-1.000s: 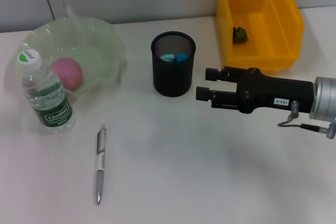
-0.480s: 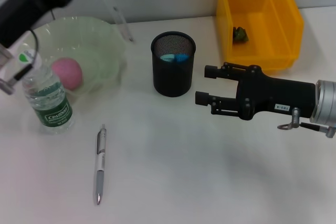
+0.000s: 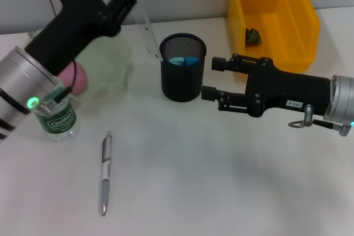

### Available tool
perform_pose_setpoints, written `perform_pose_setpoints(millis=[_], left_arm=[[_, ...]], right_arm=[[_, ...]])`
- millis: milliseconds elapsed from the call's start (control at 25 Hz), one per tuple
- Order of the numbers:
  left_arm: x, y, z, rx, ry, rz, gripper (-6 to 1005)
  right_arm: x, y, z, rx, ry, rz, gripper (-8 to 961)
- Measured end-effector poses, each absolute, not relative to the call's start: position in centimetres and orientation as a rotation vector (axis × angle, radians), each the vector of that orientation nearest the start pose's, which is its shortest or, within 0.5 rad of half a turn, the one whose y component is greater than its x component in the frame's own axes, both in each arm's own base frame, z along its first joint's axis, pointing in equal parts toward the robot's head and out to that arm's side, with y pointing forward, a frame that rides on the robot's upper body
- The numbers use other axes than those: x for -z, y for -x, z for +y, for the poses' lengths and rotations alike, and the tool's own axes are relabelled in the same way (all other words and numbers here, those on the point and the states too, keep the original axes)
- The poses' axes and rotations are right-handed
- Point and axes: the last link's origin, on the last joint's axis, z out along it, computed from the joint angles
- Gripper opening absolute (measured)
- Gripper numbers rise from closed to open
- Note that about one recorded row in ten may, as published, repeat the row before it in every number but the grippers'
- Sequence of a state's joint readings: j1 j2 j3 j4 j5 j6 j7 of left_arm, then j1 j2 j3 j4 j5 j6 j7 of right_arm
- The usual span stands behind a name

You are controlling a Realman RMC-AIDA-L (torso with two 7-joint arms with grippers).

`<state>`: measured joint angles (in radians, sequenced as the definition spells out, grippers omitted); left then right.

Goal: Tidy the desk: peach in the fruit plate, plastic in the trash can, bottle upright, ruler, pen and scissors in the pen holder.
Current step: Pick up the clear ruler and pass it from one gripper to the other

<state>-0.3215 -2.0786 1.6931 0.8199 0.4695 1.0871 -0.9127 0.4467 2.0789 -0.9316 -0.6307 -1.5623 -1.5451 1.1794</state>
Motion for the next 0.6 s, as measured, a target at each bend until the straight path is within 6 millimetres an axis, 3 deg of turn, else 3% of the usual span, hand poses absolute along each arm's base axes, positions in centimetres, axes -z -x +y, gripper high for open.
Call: perform_pose_setpoints(millis=[320,600], left_arm=[[3.9,16.9,32.6,1.29,2.082,-0.319,399],[6.1,16.4,32.1,1.232,2.079,-0.317,399]], right_arm=[[-0.1,-23.5,33.1,-1.033,2.523,0.35,728],[1.3,-23.3,33.7,-1.015,2.513,0.316,727]])
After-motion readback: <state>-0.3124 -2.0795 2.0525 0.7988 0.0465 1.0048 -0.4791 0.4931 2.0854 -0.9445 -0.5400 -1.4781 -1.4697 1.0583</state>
